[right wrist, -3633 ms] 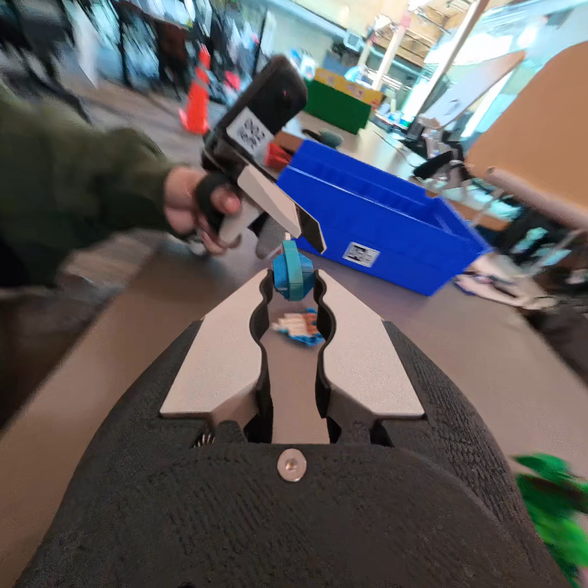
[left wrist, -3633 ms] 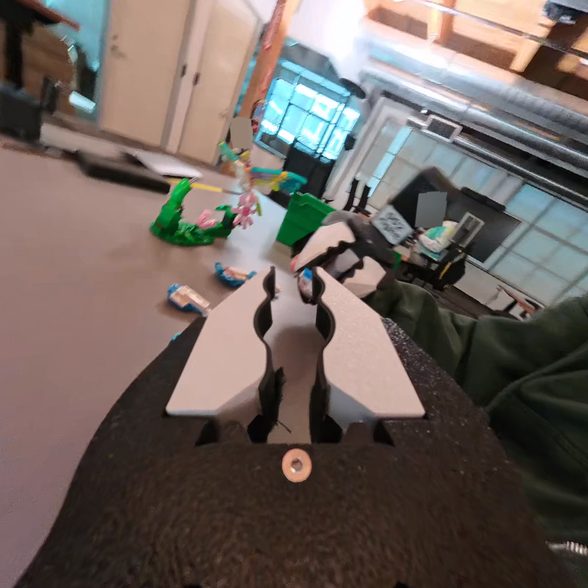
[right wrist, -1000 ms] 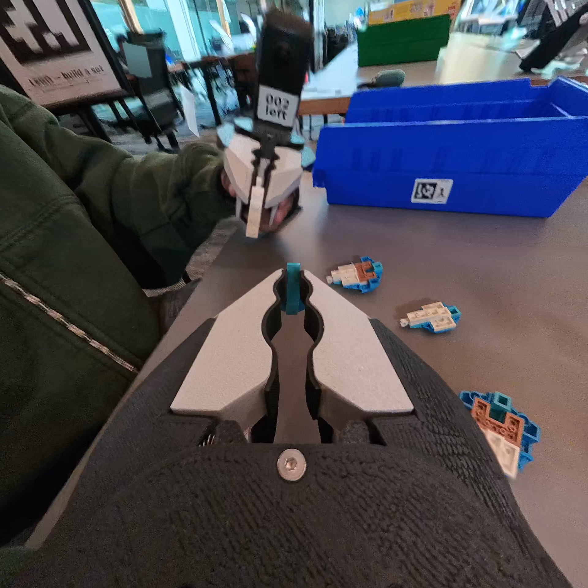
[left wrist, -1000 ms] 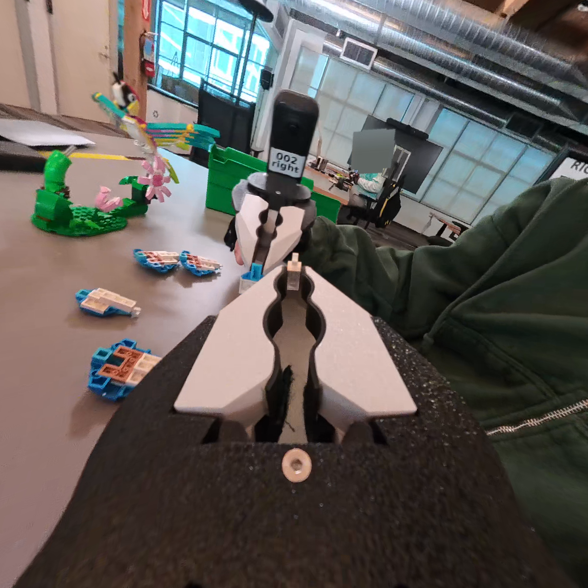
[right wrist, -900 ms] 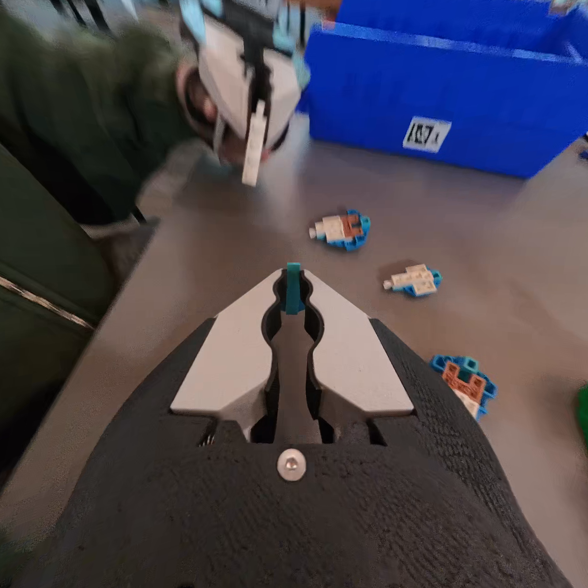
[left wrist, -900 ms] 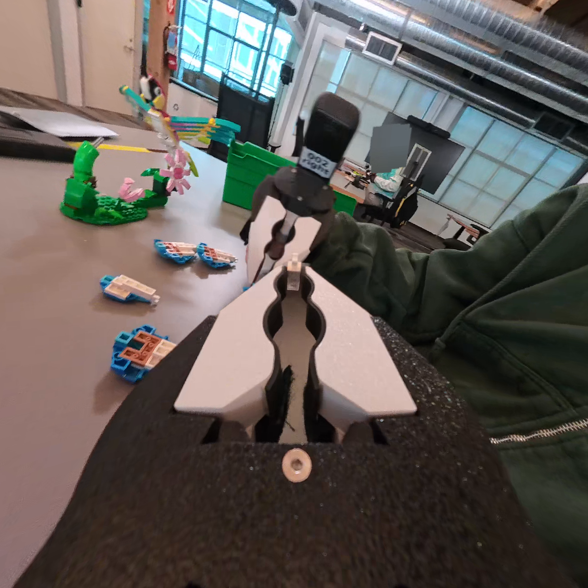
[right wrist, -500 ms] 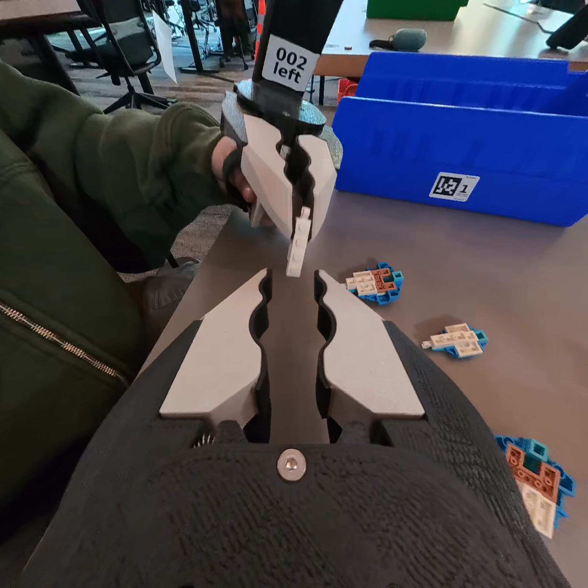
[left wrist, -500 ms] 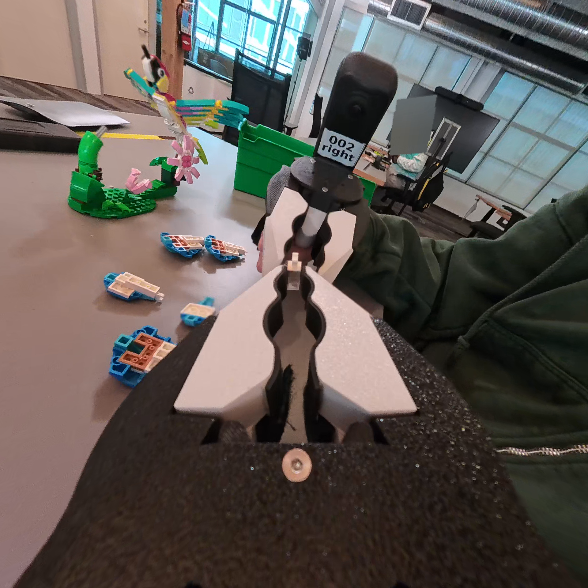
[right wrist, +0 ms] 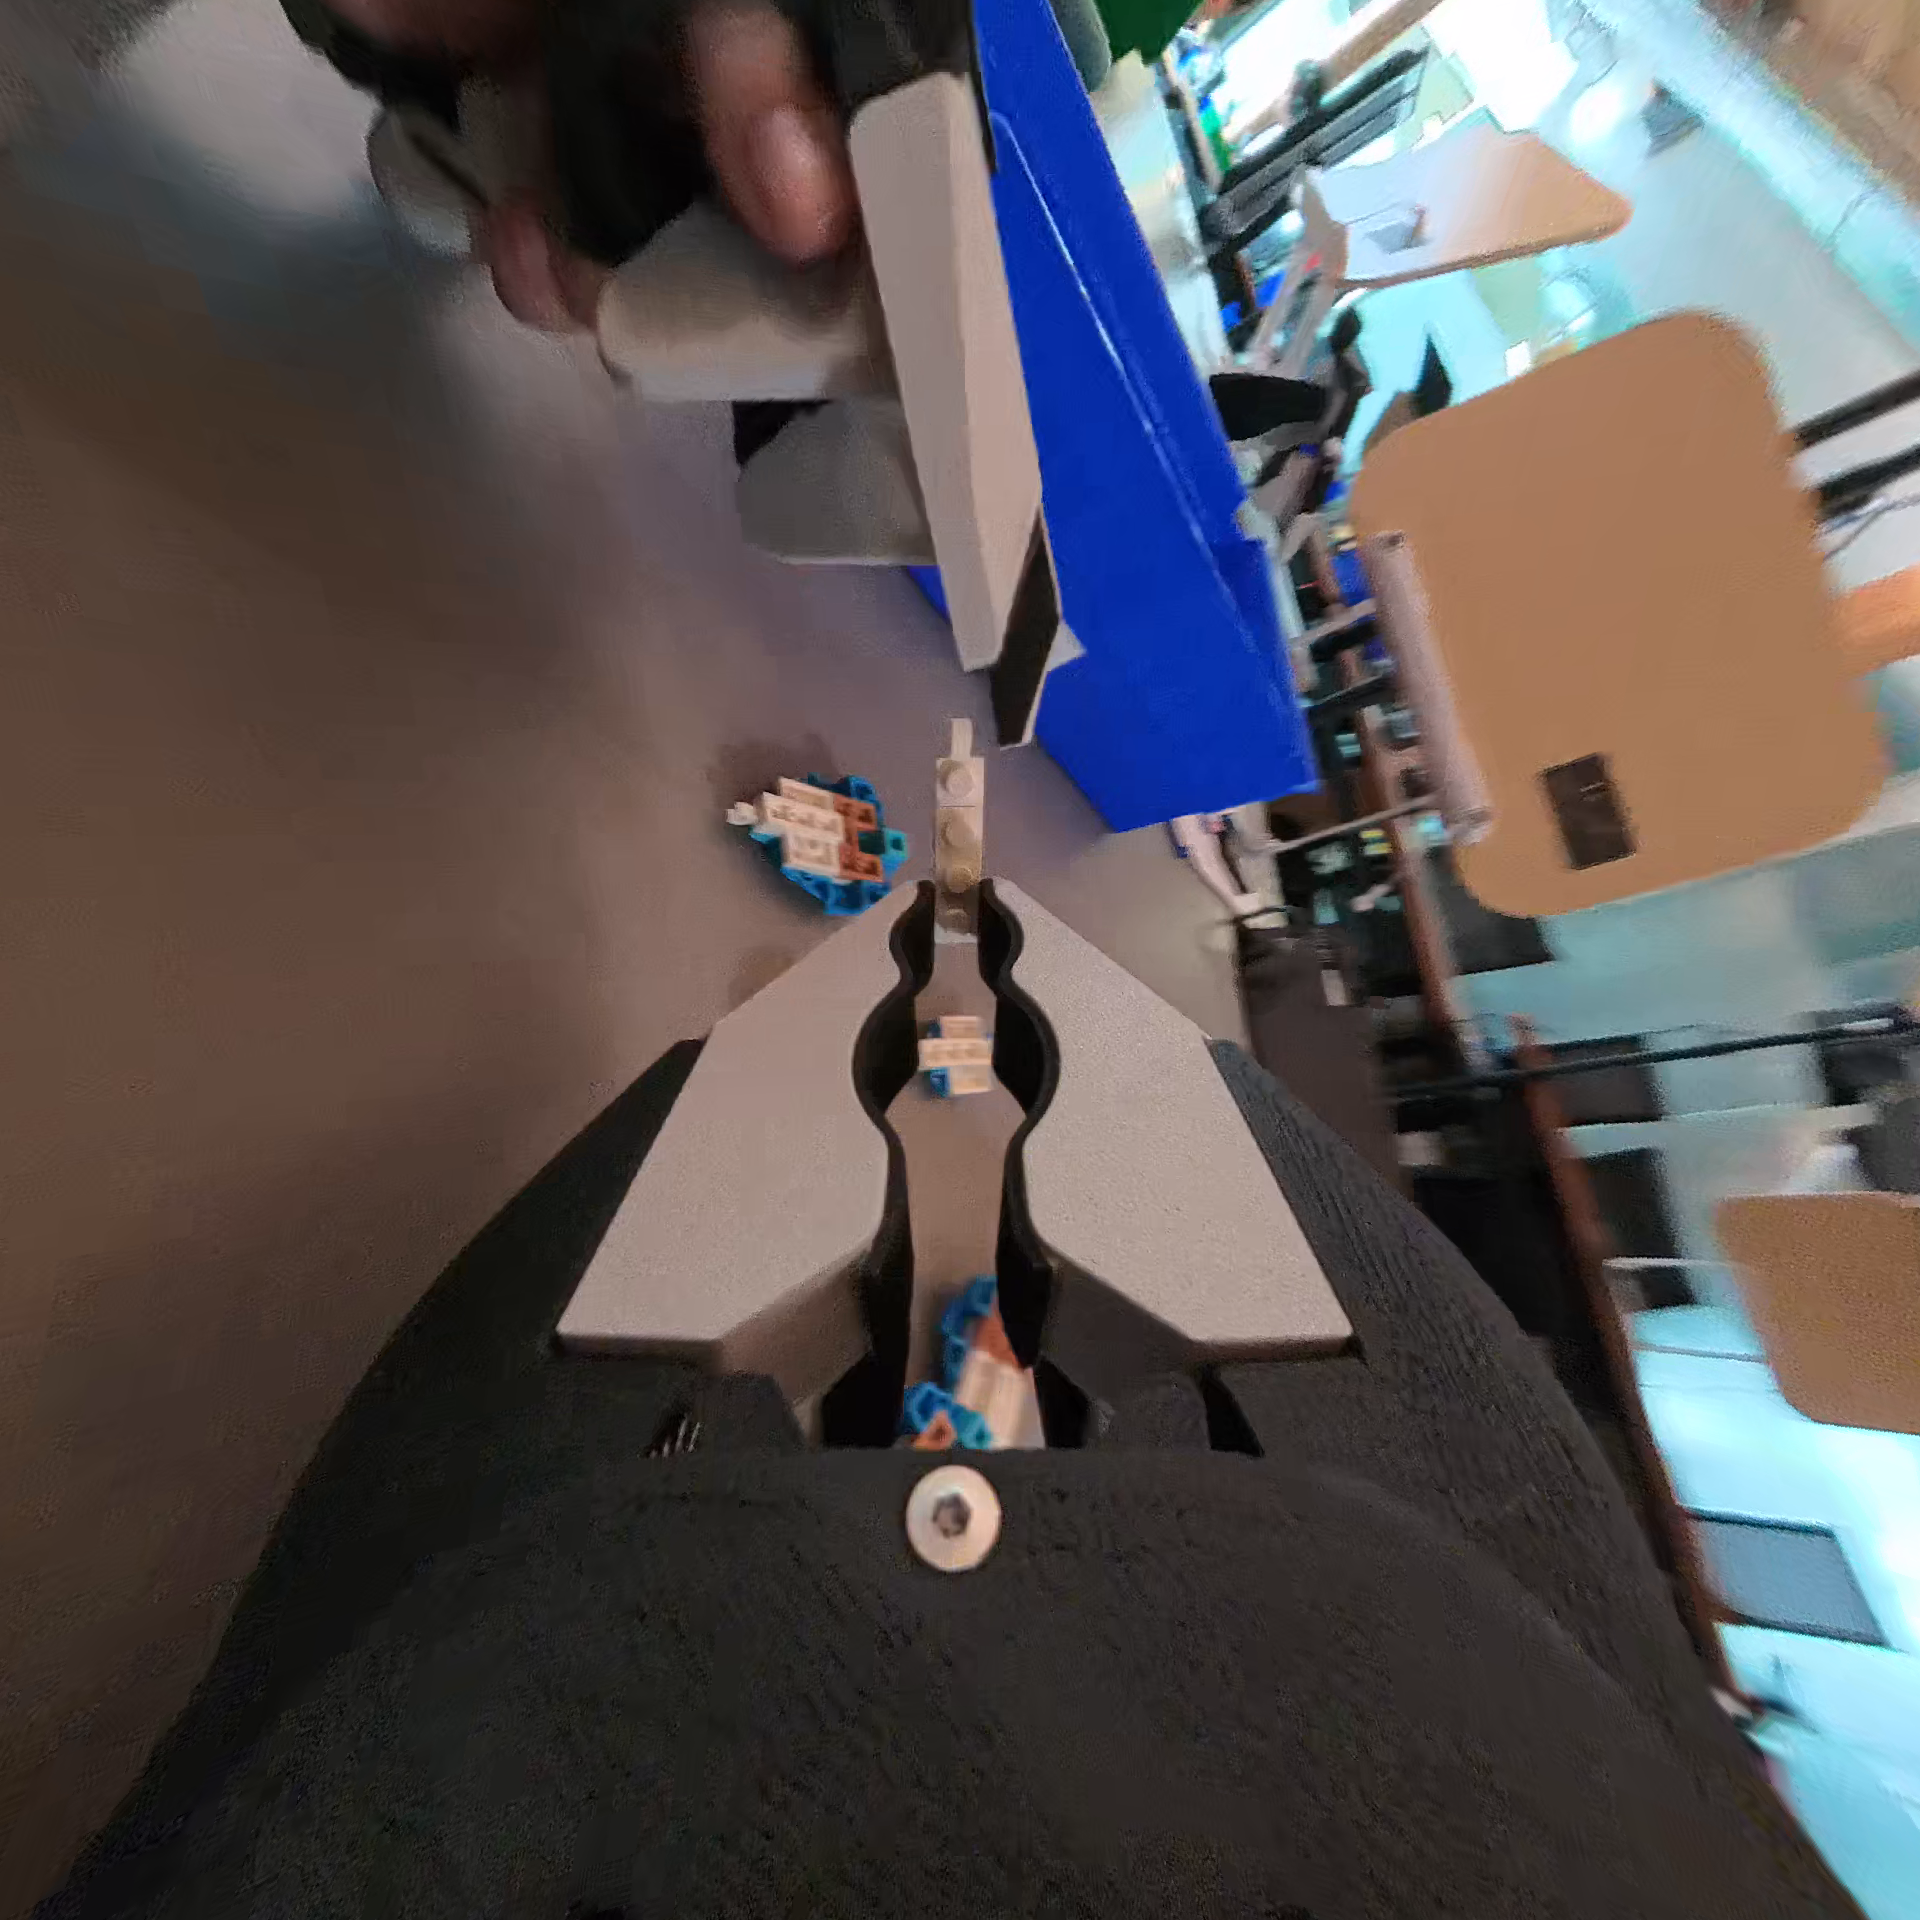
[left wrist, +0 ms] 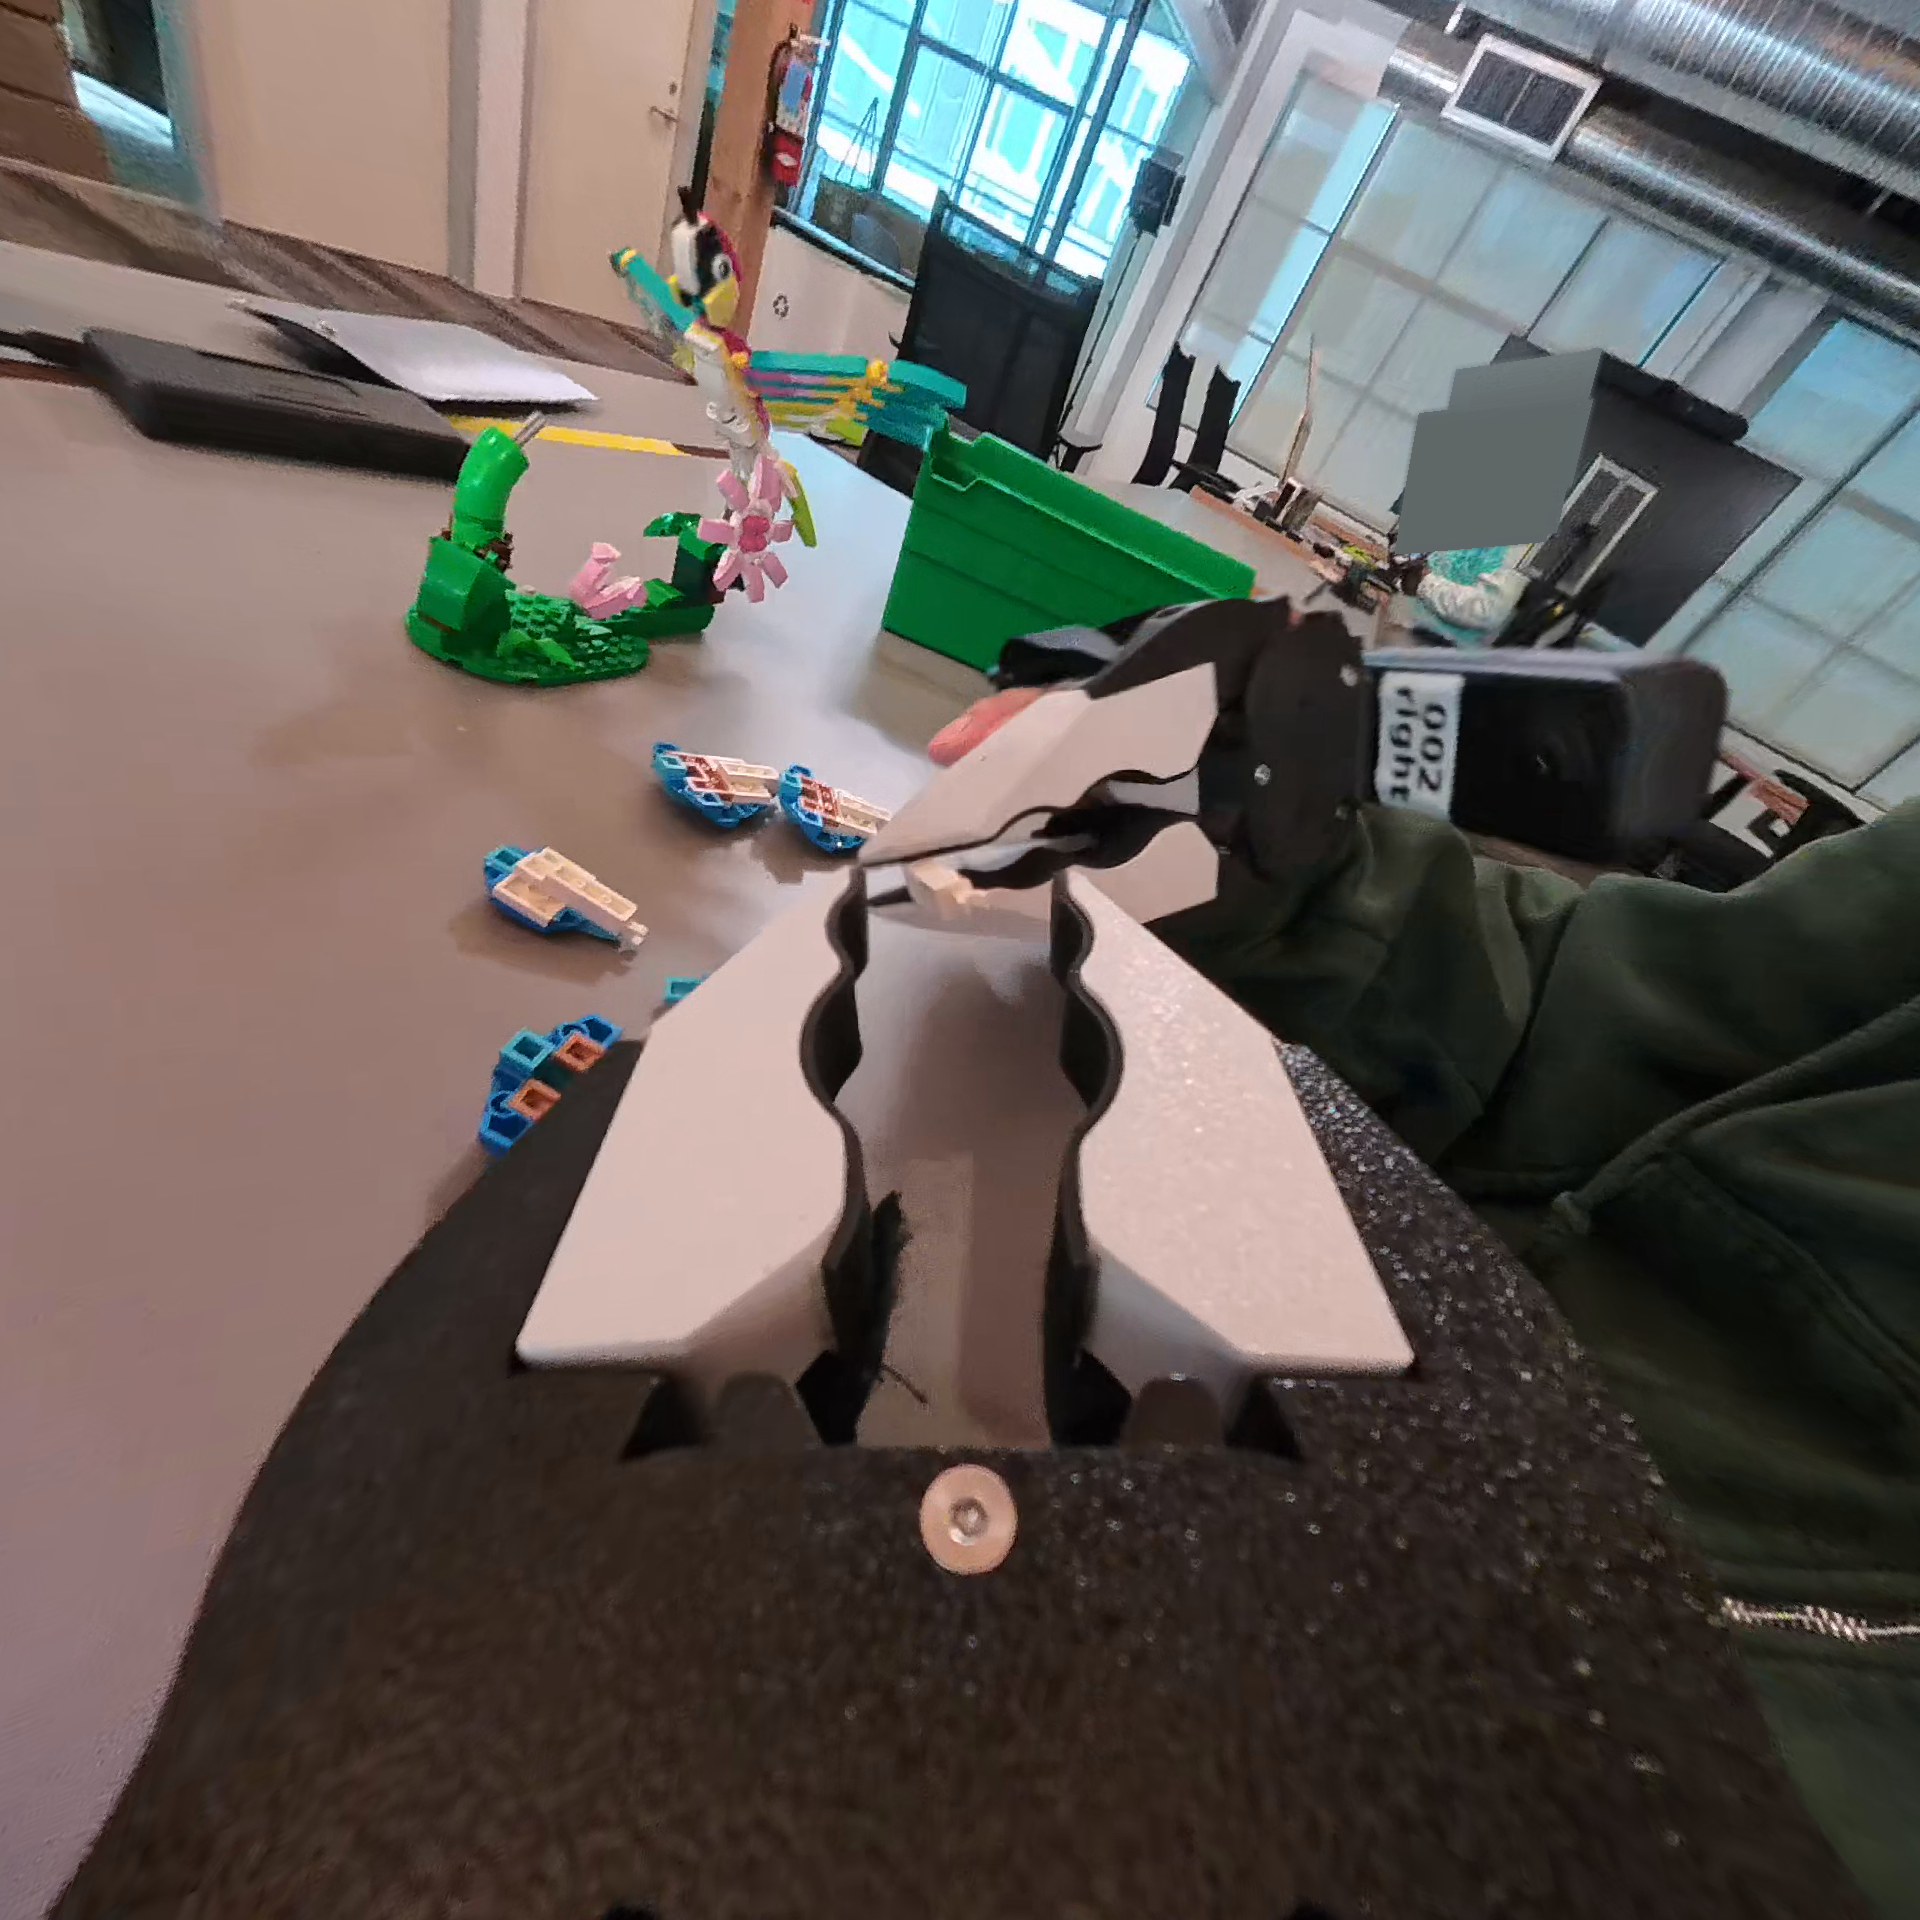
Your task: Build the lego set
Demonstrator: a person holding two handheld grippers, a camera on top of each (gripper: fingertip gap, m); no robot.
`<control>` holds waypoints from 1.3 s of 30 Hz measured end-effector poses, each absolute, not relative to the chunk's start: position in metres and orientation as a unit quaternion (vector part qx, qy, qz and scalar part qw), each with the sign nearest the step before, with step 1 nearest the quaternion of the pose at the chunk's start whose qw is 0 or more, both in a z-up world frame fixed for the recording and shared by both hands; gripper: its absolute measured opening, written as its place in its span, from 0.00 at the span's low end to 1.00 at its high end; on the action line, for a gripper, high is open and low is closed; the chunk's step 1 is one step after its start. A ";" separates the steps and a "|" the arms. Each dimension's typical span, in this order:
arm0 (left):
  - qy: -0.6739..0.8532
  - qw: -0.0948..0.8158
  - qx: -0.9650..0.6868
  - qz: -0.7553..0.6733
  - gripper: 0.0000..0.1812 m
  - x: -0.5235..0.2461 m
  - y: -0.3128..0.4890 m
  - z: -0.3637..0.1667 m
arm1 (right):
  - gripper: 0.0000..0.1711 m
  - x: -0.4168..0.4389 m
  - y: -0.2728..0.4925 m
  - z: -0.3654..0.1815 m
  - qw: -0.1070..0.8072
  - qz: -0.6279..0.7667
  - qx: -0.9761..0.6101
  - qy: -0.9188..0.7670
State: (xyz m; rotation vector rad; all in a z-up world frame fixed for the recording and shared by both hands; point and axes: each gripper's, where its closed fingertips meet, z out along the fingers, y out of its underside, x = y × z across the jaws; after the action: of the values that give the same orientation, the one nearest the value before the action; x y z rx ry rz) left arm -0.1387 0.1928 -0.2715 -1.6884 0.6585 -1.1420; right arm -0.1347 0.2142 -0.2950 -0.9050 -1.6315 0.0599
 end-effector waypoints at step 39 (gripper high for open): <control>0.327 0.530 -0.600 -0.502 0.02 -0.132 0.169 -0.241 | 0.03 -0.141 0.166 -0.254 0.443 0.535 -0.468 -0.547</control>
State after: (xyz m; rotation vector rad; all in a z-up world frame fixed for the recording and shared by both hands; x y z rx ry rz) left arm -0.1317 0.1687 -0.2406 -1.4318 0.7814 -1.1982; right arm -0.1406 0.1661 -0.2542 -1.1598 -1.3560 1.3280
